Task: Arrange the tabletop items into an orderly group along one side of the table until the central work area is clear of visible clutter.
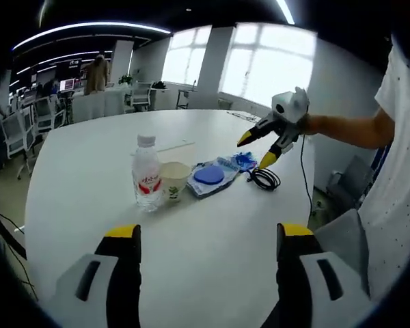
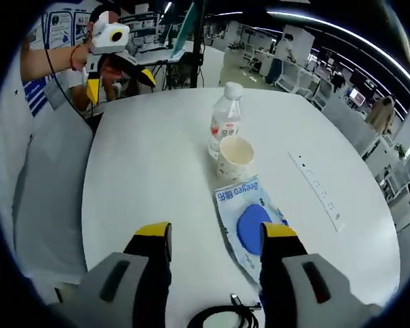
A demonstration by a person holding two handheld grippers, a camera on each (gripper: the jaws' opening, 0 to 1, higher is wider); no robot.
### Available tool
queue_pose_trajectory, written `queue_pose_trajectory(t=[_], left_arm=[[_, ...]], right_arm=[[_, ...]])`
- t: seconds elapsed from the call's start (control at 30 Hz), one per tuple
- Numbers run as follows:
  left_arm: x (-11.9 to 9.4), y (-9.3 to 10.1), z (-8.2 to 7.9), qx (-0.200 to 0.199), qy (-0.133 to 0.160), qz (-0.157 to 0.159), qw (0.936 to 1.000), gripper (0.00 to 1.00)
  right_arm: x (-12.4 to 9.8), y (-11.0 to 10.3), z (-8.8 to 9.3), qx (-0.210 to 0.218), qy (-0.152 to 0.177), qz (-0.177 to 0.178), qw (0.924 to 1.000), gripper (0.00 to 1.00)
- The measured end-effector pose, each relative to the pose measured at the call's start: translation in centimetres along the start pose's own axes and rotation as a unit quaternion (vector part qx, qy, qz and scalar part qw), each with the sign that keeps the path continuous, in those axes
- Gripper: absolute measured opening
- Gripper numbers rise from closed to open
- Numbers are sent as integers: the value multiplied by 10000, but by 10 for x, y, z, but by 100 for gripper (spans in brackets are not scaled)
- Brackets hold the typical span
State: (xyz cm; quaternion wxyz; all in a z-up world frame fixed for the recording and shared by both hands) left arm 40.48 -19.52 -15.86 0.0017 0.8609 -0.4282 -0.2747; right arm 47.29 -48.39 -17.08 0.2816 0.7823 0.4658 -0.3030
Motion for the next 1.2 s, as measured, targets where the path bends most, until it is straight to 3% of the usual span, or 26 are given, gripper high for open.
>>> queue_pose_trajectory(t=[0.33, 0.67, 0.97, 1.2], left_arm=[[15, 27, -11, 170, 15, 86, 9998, 87], [26, 50, -9, 250, -72, 193, 9995, 89], [34, 64, -7, 284, -147, 227, 9992, 92], [40, 71, -5, 305, -141, 204, 9992, 95]], right_arm=[[-48, -9, 36, 710, 279, 522, 9957, 53], [-96, -30, 87, 1440, 411, 994, 9837, 58], [-130, -49, 117, 1995, 544, 1336, 9692, 64], [-145, -63, 135, 2210, 504, 1472, 9628, 67]])
Point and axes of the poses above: the point that each gripper's makers call its tool centre point, and the gripper's own axes: x roughly forward along the fingers, y roughly to its right, z roughly out of its underside, the point moved 5 cm from there along -x, roughly backward along the fingers, and after that the axes turned 2 degrees about z, right-handed, at the moved point
